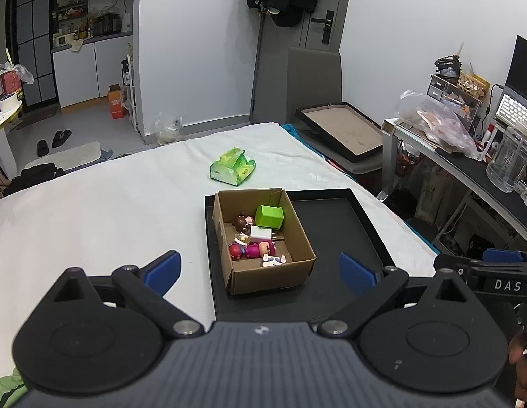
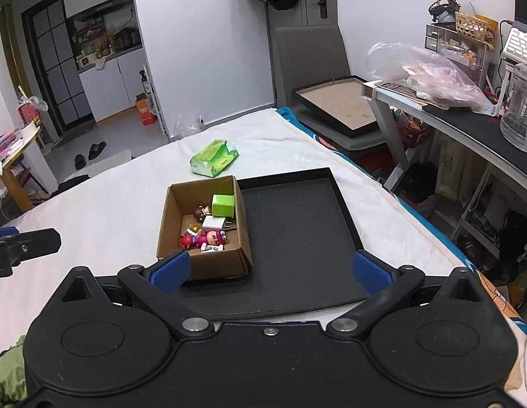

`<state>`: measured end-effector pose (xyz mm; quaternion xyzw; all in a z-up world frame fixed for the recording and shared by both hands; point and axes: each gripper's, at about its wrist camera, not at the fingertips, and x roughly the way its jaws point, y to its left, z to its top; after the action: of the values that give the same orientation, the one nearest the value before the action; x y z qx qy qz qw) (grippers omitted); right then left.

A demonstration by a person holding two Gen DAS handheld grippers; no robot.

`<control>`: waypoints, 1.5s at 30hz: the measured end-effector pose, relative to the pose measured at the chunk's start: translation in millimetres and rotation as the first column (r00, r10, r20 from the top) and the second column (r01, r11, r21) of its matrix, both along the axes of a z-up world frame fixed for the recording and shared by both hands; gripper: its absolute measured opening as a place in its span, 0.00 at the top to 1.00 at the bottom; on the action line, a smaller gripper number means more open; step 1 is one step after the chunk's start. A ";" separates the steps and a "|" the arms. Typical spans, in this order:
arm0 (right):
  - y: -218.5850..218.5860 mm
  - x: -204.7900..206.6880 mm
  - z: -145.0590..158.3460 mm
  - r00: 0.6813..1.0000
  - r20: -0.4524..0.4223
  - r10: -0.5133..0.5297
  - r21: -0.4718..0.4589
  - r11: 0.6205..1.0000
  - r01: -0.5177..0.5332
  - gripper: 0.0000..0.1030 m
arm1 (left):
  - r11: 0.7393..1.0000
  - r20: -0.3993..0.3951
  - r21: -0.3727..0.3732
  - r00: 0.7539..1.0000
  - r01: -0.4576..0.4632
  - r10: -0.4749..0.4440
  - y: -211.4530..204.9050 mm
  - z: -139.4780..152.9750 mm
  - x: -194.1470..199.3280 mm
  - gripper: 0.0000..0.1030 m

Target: Organize rigid objects

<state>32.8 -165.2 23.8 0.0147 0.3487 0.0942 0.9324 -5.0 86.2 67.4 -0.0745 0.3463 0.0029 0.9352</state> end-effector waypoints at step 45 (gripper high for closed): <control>3.4 -2.2 6.2 1.000 0.021 0.013 -0.011 1.000 -0.013 0.00 | 1.000 -0.019 0.000 1.000 -0.010 0.010 2.8 2.2 4.8 0.04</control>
<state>30.6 -161.8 30.0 0.0062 0.3394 0.0984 0.9355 -0.3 89.0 69.5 -0.0765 0.3549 0.0084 0.9317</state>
